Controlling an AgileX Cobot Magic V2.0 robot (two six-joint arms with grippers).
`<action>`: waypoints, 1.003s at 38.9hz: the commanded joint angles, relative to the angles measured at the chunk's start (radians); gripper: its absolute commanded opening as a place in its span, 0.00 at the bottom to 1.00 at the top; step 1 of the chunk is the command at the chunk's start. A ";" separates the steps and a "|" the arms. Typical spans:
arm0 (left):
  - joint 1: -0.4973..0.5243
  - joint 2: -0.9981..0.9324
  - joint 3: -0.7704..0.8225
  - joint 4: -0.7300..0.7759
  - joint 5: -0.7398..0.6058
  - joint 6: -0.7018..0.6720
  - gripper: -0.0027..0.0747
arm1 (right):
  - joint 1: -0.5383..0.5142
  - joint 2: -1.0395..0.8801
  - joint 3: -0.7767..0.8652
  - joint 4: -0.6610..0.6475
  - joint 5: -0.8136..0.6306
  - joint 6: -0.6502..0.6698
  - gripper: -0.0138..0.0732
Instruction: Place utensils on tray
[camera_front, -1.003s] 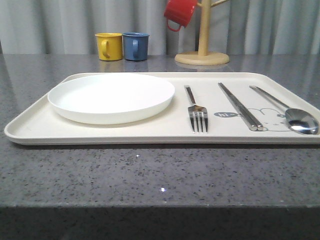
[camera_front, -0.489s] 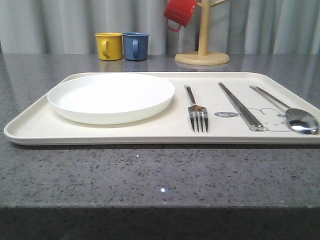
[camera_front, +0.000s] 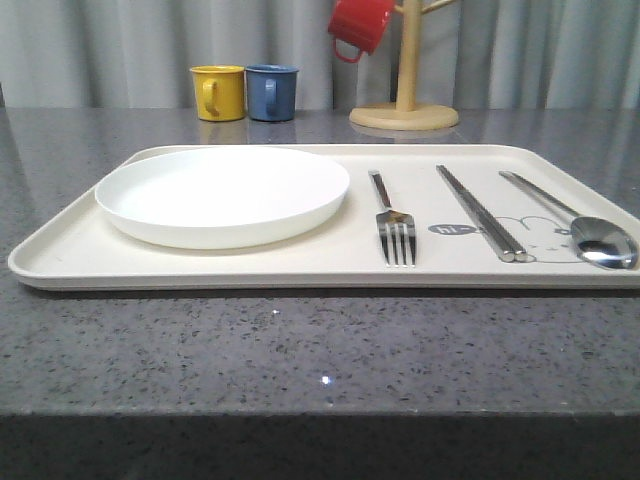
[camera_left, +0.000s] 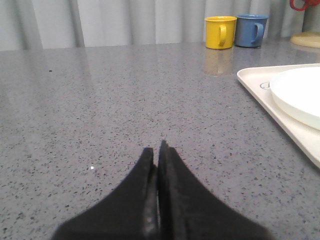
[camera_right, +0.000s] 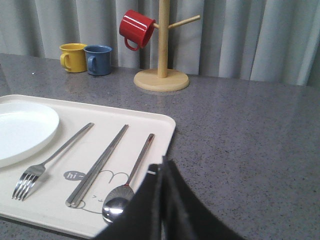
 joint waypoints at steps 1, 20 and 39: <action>0.003 -0.021 0.002 -0.011 -0.088 -0.003 0.01 | -0.002 0.010 -0.014 -0.030 -0.094 -0.009 0.08; 0.003 -0.021 0.002 -0.011 -0.088 -0.003 0.01 | -0.219 -0.119 0.319 -0.034 -0.171 -0.009 0.08; 0.003 -0.021 0.002 -0.011 -0.088 -0.003 0.01 | -0.228 -0.136 0.337 -0.031 -0.158 -0.009 0.08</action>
